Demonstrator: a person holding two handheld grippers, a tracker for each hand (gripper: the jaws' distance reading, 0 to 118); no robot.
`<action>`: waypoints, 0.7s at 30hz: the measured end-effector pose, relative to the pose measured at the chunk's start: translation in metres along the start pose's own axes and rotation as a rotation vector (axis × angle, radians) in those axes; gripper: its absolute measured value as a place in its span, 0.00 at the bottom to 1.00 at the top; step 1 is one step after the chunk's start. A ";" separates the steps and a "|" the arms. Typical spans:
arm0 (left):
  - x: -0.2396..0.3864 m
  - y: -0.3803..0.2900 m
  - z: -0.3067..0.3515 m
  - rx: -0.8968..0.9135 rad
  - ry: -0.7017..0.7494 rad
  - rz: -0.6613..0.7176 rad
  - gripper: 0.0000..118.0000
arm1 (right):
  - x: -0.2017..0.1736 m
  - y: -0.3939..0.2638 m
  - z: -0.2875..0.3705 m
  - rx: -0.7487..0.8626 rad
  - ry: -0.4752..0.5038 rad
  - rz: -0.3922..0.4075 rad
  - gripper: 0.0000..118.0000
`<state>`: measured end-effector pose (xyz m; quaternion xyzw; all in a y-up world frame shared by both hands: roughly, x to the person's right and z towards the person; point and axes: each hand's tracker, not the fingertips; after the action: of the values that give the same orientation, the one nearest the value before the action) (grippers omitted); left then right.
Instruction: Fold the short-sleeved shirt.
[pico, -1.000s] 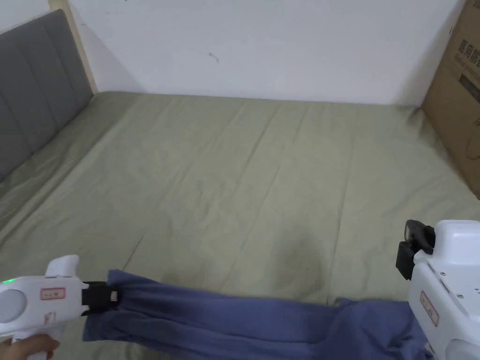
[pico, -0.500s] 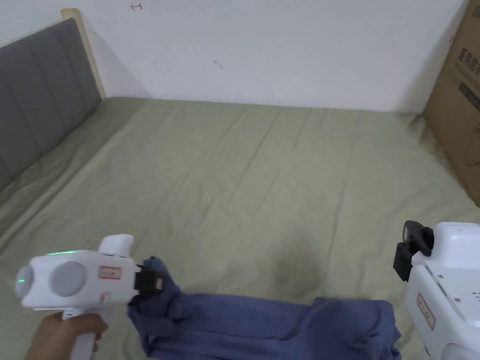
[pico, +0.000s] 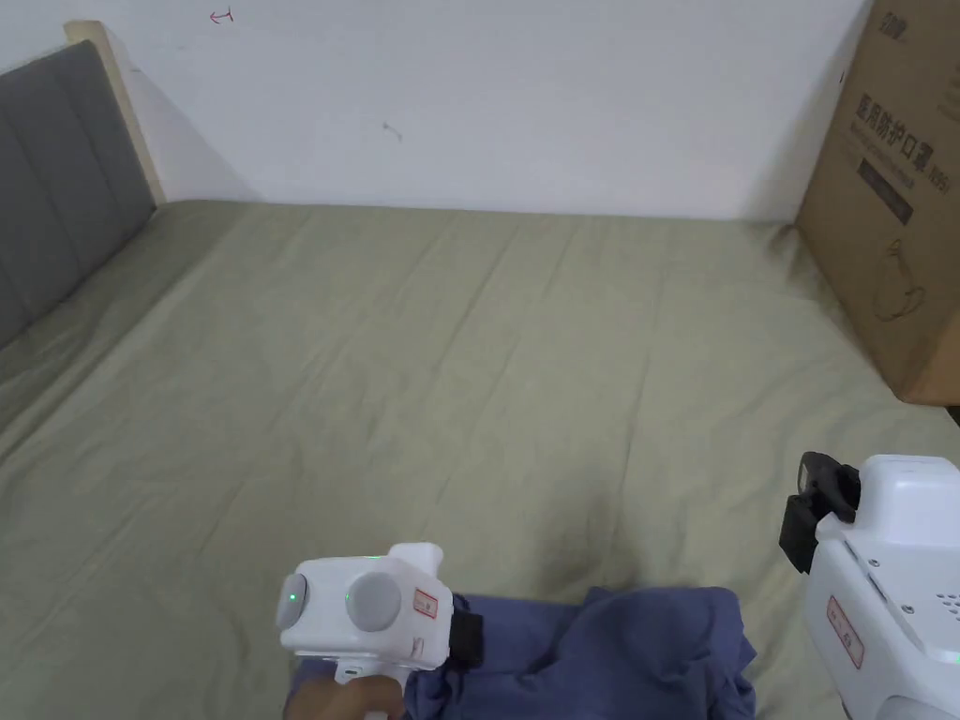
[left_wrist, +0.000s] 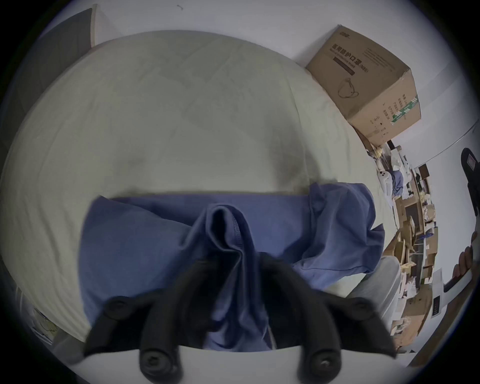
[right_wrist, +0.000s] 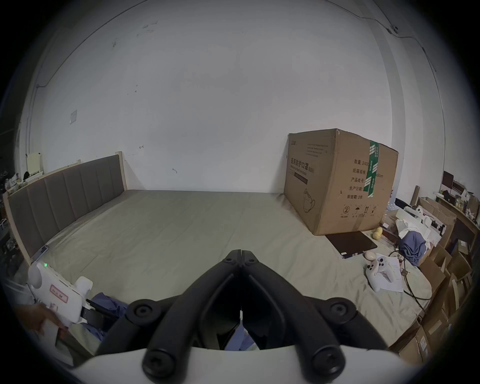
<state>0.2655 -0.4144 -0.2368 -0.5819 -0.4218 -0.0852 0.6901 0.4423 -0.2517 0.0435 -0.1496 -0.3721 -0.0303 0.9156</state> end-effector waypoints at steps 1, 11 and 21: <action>0.002 -0.002 0.000 0.004 -0.046 0.024 0.72 | 0.002 -0.001 0.000 -0.001 -0.003 -0.001 0.00; -0.001 -0.002 0.093 0.387 -0.092 0.031 0.85 | 0.009 0.004 0.003 0.009 -0.019 -0.015 0.00; -0.035 -0.021 0.130 0.584 0.112 -0.048 0.00 | 0.007 0.006 0.002 0.015 -0.016 -0.027 0.00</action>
<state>0.1678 -0.3200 -0.2493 -0.3431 -0.4031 -0.0085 0.8484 0.4469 -0.2452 0.0488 -0.1379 -0.3816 -0.0384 0.9132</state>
